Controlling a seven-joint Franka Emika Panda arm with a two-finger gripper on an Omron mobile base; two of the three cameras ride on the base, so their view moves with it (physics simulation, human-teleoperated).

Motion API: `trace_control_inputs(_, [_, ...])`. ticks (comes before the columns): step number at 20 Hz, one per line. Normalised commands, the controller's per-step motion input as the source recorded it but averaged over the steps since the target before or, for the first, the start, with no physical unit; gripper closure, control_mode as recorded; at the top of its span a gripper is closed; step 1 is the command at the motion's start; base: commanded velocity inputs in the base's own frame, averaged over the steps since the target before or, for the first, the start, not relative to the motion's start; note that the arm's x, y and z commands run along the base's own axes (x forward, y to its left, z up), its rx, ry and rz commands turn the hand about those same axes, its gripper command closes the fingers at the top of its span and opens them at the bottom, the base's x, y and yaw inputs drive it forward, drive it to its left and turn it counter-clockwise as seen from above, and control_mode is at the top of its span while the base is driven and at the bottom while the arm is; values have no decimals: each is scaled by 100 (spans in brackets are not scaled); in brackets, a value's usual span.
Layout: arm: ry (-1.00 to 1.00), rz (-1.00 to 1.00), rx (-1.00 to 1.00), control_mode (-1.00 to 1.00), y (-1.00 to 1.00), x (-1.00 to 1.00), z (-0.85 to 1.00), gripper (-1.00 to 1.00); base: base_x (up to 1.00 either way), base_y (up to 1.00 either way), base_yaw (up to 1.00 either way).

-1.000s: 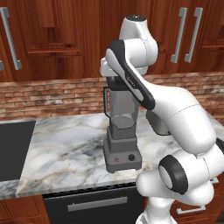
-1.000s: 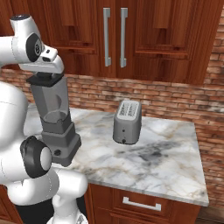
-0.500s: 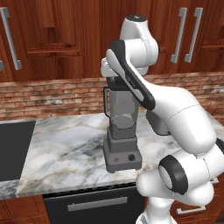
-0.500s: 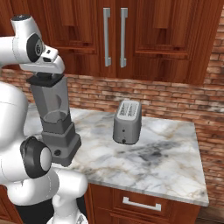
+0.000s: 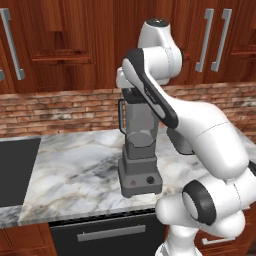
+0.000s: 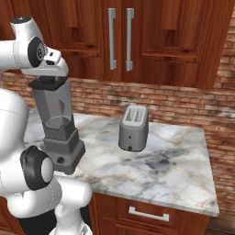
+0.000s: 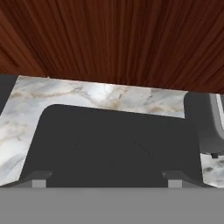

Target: Grab the lime and onion from the fridge, place them in the blender, close the lid, and turn on the blender to create a marinade.

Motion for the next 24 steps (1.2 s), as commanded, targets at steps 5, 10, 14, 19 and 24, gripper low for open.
trace_control_inputs(5, [-7, 25, -7, -100, -5, 0, 0, 100, 0, 0, 0])
trace_control_inputs(10, [0, 2, 0, -100, -1, 0, -1, 100, 0, 0, 0])
trace_control_inputs(14, [1, 0, 0, -100, -7, -15, -22, 100, 0, 0, 0])
trace_control_inputs(19, [6, -8, 0, -100, 0, -36, -22, 100, 0, 0, 0])
trace_control_inputs(24, [3, -12, 0, -100, 0, -17, -9, 100, 0, 0, 0])
